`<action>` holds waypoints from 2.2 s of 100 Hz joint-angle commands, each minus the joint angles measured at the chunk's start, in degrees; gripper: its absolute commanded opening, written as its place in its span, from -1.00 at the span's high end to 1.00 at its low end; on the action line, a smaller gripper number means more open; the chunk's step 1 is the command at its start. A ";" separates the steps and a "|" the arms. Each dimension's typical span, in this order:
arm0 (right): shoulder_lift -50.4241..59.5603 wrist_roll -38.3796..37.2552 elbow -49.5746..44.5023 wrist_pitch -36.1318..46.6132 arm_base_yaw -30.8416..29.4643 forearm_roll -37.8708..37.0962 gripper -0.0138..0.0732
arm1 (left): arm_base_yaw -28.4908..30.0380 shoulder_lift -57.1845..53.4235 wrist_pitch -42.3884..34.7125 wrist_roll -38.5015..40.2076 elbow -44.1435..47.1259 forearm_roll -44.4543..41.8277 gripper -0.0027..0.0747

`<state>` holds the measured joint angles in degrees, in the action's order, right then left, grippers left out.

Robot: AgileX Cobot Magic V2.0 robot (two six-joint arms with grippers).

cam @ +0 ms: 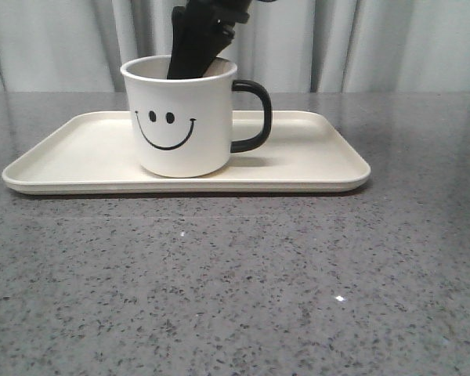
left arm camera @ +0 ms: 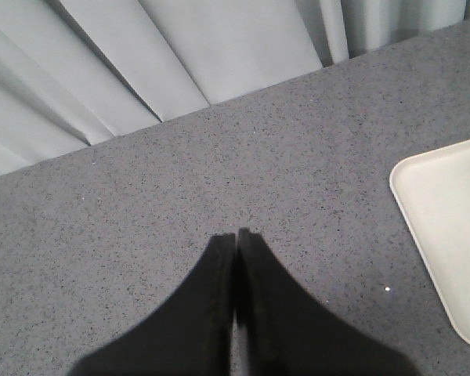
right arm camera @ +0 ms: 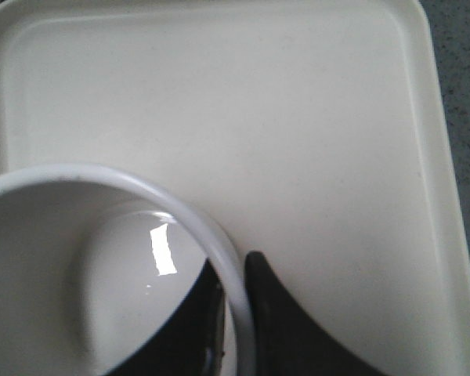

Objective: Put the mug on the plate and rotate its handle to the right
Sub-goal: 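Lower the held mug back onto the tray with the right gripper, then open the right gripper and raise it out of the mug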

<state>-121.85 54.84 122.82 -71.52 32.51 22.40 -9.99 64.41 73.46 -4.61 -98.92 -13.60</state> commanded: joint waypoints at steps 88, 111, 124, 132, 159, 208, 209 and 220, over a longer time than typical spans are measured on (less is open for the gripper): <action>3.34 0.23 1.79 -4.85 -0.27 1.04 0.24 | 0.26 -0.82 -1.24 0.60 -1.02 -0.36 0.98; 3.34 0.02 5.20 -4.95 -0.27 1.80 0.16 | 0.26 -0.82 -1.24 0.60 -1.02 -0.36 0.98; 3.66 -0.06 5.97 -4.95 -0.27 3.29 0.16 | 0.26 -0.82 -1.24 0.60 -1.02 -0.36 0.98; 4.31 -0.06 5.97 -4.95 -0.27 4.56 0.16 | 0.26 -0.82 -1.24 0.60 -1.02 -0.36 0.98; 8.28 -0.06 5.97 -4.95 -0.27 5.78 0.16 | 0.26 -0.82 -1.24 0.60 -1.02 -0.36 0.98; 25.28 -8.28 5.97 4.93 -2.94 5.98 0.16 | 0.26 -0.82 -1.24 0.60 -1.02 -0.36 0.98; 25.91 -8.77 5.97 5.47 -3.18 5.98 0.16 | 0.26 -0.82 -1.24 0.60 -1.02 -0.36 0.98; 30.80 -12.51 5.97 7.86 -8.02 5.98 0.16 | 0.26 -0.82 -1.24 0.60 -1.02 -0.36 0.98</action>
<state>-97.71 45.50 127.03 -69.04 28.38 26.98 -9.99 64.41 73.46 -4.57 -98.92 -13.60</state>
